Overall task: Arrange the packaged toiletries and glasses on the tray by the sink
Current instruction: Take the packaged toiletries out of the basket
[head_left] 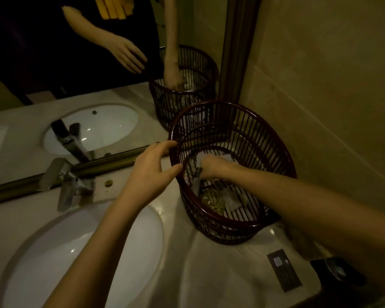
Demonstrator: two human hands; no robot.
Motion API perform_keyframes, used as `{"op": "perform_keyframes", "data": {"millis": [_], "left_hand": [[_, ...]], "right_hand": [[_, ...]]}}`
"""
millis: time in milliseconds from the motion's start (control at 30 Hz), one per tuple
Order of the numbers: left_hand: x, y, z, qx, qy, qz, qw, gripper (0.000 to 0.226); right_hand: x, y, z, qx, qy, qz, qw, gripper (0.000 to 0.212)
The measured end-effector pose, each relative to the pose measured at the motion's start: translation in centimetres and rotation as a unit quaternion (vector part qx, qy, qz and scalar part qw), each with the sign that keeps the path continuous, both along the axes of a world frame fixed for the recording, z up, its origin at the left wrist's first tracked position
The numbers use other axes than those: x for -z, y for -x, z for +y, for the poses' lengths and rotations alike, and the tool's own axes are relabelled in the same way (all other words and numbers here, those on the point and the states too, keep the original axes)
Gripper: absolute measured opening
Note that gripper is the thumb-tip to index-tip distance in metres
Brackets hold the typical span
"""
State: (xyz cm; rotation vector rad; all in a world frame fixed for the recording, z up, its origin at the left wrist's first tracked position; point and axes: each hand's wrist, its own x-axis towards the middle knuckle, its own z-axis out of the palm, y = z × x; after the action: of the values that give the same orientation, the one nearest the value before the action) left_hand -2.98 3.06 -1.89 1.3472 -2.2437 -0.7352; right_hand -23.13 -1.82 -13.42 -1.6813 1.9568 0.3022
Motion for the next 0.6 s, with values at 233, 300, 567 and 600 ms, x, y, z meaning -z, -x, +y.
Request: {"op": "perform_keyframes", "data": {"millis": [233, 300, 567, 600], "left_hand": [[-0.8, -0.6, 0.7, -0.047, -0.054, 0.104, 0.992, 0.05], [-1.1, -0.7, 1.0, -0.054, -0.065, 0.13, 0.988, 0.047], [-2.4, 0.1, -0.1, -0.116, -0.198, 0.34, 0.912, 0.025], [-2.5, 0.5, -0.6, -0.13, -0.225, 0.378, 0.888, 0.025]], "right_hand": [[6.1, -0.9, -2.3, 0.185, -0.079, -0.102, 0.974, 0.04], [7.8, -1.1, -1.9, 0.194, -0.037, -0.101, 0.975, 0.032], [-0.3, 1.3, -1.5, 0.264, -0.072, -0.29, 0.917, 0.02], [-2.4, 1.9, -0.9, 0.264, -0.048, -0.317, 0.91, 0.013]]}}
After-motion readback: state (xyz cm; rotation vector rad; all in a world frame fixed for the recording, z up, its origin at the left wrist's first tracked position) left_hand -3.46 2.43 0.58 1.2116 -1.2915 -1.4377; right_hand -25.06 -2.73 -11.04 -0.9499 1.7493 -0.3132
